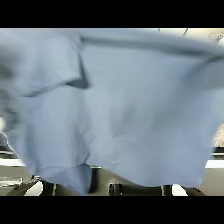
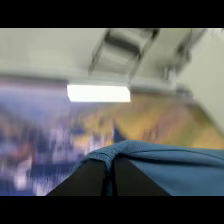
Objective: Fold the clothes and pants, and hang the long-sleeved shirts on hangers.
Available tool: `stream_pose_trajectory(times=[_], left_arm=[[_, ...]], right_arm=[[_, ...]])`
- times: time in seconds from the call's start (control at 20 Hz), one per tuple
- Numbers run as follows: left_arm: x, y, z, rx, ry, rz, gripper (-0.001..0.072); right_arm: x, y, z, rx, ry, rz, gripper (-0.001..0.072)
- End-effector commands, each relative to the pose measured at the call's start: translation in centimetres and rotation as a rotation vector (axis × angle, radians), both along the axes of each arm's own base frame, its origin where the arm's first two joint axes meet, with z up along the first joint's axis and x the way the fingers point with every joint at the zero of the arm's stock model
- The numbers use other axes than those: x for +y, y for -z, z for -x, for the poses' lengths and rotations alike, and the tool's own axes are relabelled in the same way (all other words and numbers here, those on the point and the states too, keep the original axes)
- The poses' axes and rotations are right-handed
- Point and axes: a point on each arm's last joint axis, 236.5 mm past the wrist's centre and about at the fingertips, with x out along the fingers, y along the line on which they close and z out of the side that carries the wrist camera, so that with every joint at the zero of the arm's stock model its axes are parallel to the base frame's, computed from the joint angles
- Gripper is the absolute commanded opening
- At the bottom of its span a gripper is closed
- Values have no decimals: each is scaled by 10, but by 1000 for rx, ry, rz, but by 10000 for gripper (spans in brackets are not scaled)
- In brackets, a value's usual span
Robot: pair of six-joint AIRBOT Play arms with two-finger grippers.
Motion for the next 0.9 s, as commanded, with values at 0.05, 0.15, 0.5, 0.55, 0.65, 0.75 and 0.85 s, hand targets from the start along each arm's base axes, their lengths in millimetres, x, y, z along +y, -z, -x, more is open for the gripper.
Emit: stream_pose_trajectory(times=[0.05,0.15,0.5,0.55,0.65,0.75,0.85], left_arm=[[-48,265,-35,610,162,67,19],[-51,346,-49,734,108,97,19],[-31,370,-150,519,-20,144,19],[-28,364,-160,470,-38,120,19],[-24,360,-172,415,-83,101,20],[-27,363,-180,392,-111,92,20],[-39,375,-182,403,-106,88,20]], right_arm=[[24,224,-50,481,-58,-14,35],[40,292,-85,515,-2,-62,36],[22,290,-205,67,184,-155,37],[19,282,-213,15,201,-163,37],[11,280,-219,-15,211,-148,37],[4,296,-213,36,220,-144,37],[0,316,-203,111,255,-176,36]])
